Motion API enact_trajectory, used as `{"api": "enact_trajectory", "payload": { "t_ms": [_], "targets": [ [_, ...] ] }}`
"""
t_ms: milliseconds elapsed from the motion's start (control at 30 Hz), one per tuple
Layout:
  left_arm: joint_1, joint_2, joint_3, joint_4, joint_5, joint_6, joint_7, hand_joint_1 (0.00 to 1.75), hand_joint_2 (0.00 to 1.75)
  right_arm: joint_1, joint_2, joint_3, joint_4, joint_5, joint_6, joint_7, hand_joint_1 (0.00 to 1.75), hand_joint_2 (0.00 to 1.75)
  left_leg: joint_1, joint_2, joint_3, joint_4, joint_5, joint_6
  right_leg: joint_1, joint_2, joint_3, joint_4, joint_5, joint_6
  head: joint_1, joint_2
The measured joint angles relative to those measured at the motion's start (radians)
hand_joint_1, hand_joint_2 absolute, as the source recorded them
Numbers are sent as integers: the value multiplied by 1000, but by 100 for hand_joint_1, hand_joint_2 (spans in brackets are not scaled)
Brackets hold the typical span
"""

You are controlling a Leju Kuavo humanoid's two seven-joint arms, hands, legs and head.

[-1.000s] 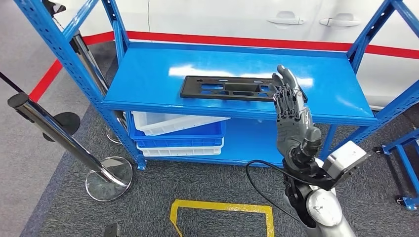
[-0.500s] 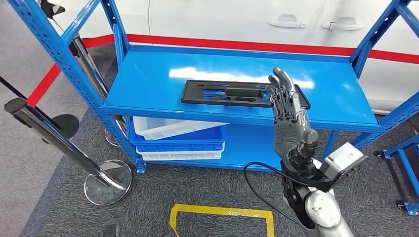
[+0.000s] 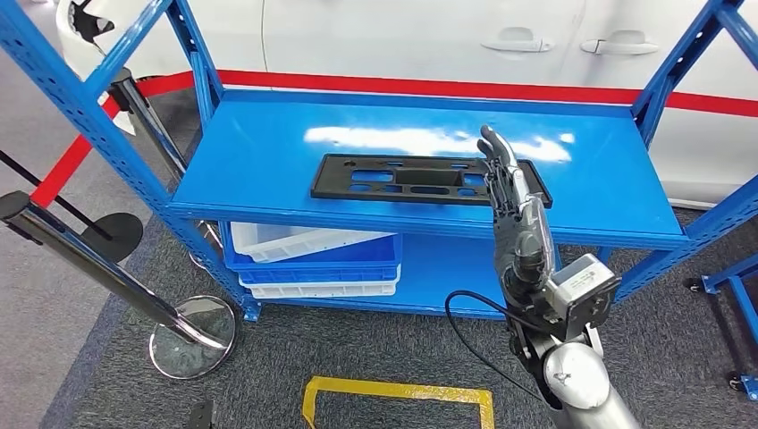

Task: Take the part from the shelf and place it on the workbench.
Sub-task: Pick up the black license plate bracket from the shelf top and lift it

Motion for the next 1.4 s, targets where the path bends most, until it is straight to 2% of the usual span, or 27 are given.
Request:
{"api": "enact_trajectory", "payload": {
  "t_ms": [67, 133, 167, 200, 233, 300, 333, 367, 433, 533, 600, 667, 700, 733, 800, 833, 867, 900, 1000, 1067, 1133, 1200, 1233, 1267, 1333, 1367, 1400],
  "targets": [
    [-1, 0, -2, 0, -1, -1, 0, 0, 0, -10, 0, 7, 4, 6, 5, 1, 0, 0, 1, 3, -35, 78, -33, -4, 0, -2, 15, -7, -6, -15, -4, 0],
    [-1, 0, -4, 0, -2, -1, 0, 0, 0, -15, 1, 13, 9, 9, 8, 1, 0, 0, 1, 4, -115, 218, -78, -4, 6, -4, 25, -7, -15, -25, -7, 0],
    [-1, 0, -6, 0, -2, -1, 0, 0, 0, -16, 1, 16, 12, 11, 9, 1, 0, 0, 0, 4, -154, 273, -89, -3, 10, -5, 29, -6, -19, -29, -7, 0],
    [0, 0, -7, 0, -2, -1, 0, 0, 0, -15, 1, 20, 15, 11, 9, 1, 0, 0, -1, 4, -177, 292, -78, 0, 14, -4, 36, -6, -24, -32, -6, 0],
    [2, 1, -8, 0, -2, -1, 1, 0, 0, -15, 1, 23, 18, 12, 10, 2, 0, 0, -4, 4, -179, 270, -46, 6, 18, -3, 44, -6, -30, -33, -7, 0],
    [5, 3, -10, 0, -2, -1, 1, 0, 0, -16, 1, 26, 23, 12, 10, 2, 0, 0, -15, 4, -135, 138, 47, 25, 22, 0, 64, -6, -45, -33, -6, 0],
    [5, 5, -11, 0, -2, -1, 1, 0, 0, -17, 1, 27, 25, 13, 10, 2, 0, 0, -20, 4, -109, 75, 75, 33, 24, 1, 71, -6, -51, -31, -6, 0],
    [4, 6, -12, 0, -2, -1, 1, 0, 0, -18, 0, 28, 27, 13, 10, 2, 0, 0, -25, 5, -92, 33, 88, 38, 25, 1, 73, -6, -56, -28, -6, 0],
    [2, 7, -14, 0, -2, -1, 1, 0, 0, -20, 0, 32, 31, 13, 10, 2, 0, 0, -29, 5, -81, 10, 83, 40, 24, 0, 74, -9, -60, -21, -6, 0],
    [4, 5, -16, 0, -2, -1, 2, 0, 0, -24, 0, 36, 33, 13, 10, 2, 0, 0, -21, 5, -63, -14, 81, 44, 25, -1, 69, 7, -77, -7, -5, 0],
    [3, 5, -17, 0, -2, -1, 2, 0, 0, -27, 0, 37, 34, 13, 10, 2, 0, 0, -17, 6, -47, -26, 78, 48, 19, -1, 19, 100, -115, 4, -4, 0],
    [1, 5, -17, 0, -2, -1, 2, 0, 0, -26, 0, 37, 38, 14, 10, 2, 0, 0, -16, 6, -36, -28, 68, 49, 9, -1, -63, 225, -146, 13, -4, 0],
    [1, 5, -17, 0, -2, -2, 2, 0, 0, -25, 0, 38, 40, 14, 10, 2, 0, 0, -15, 5, -29, -27, 61, 48, 3, -1, -92, 258, -139, 19, -4, 0],
    [3, 5, -18, 0, -2, -3, 3, 0, 0, -24, 0, 38, 43, 14, 11, 2, 0, 0, -13, 5, -20, -27, 54, 46, -3, -1, -103, 253, -112, 24, -4, 0],
    [6, 4, -18, 0, -2, -4, 3, 0, 0, -24, 0, 39, 46, 14, 12, 2, 0, 0, -8, 3, 1, -24, 35, 37, -13, -2, -76, 148, -23, 34, -4, 0],
    [6, 4, -18, 1, -2, -4, 3, 0, 0, -25, 0, 39, 48, 15, 14, 2, 0, 0, -7, 3, 8, -21, 25, 30, -13, -2, -54, 89, 10, 38, -3, 0],
    [5, 5, -18, 1, -2, -5, 3, 0, 0, -26, 0, 40, 49, 16, 15, 2, 0, 0, -6, 2, 12, -19, 18, 23, -13, -3, -35, 42, 24, 35, -3, 0],
    [4, 5, -19, 1, -2, -5, 3, 0, 0, -27, 0, 41, 49, 17, 18, 2, 0, 0, -6, 1, 12, -17, 13, 16, -10, -3, -25, 17, 23, 30, -4, 0],
    [1, 5, -19, 1, -3, -5, 3, 0, 0, -30, -1, 42, 49, 26, 23, 2, 0, 0, -3, 4, 17, -16, 2, -2, -3, -1, -11, 4, 5, 4, -6, 0],
    [1, 5, -19, 1, -4, -4, 3, 0, 0, -33, -1, 42, 49, 34, 24, 3, 0, 87, 0, 6, -1, 31, -22, -10, -4, -1, 5, -3, -1, -12, -9, 0],
    [0, 4, -20, 1, -5, -4, 4, 0, 0, -37, -1, 44, 50, 39, 25, 3, 0, 175, 1, 6, -71, 150, -62, -12, 0, -3, 18, -6, -8, -23, -13, 0],
    [0, 3, -21, 1, -8, -5, 2, 0, 0, -37, -1, 49, 51, 44, 26, 4, 0, 175, 0, 6, -153, 260, -80, -10, 7, -2, 27, -6, -17, -30, -14, 0],
    [0, 3, -21, 1, -10, -5, 0, 0, 0, -36, -1, 52, 53, 46, 27, 5, 0, 175, -1, 6, -176, 274, -65, -7, 11, -1, 33, -6, -23, -32, -14, 0],
    [2, 3, -21, 1, -12, -6, -2, 0, 0, -36, -1, 55, 55, 50, 28, 5, 0, 175, -3, 6, -178, 251, -30, -2, 13, 1, 41, -6, -28, -33, -14, 0],
    [3, 5, -22, 2, -13, -8, -6, 0, 0, -36, -1, 59, 57, 54, 31, 7, 0, 175, -14, 5, -140, 131, 58, 17, 16, 4, 58, -6, -40, -31, -14, 0],
    [2, 6, -23, 2, -14, -9, -7, 0, 0, -37, 0, 61, 58, 56, 32, 8, 0, 175, -20, 6, -118, 74, 87, 25, 19, 5, 63, -6, -46, -29, -13, 0],
    [0, 6, -25, 3, -14, -10, -8, 0, 0, -37, 0, 64, 59, 58, 35, 9, 0, 175, -25, 5, -102, 33, 100, 31, 19, 5, 64, -6, -49, -25, -14, 0]
  ]
}}
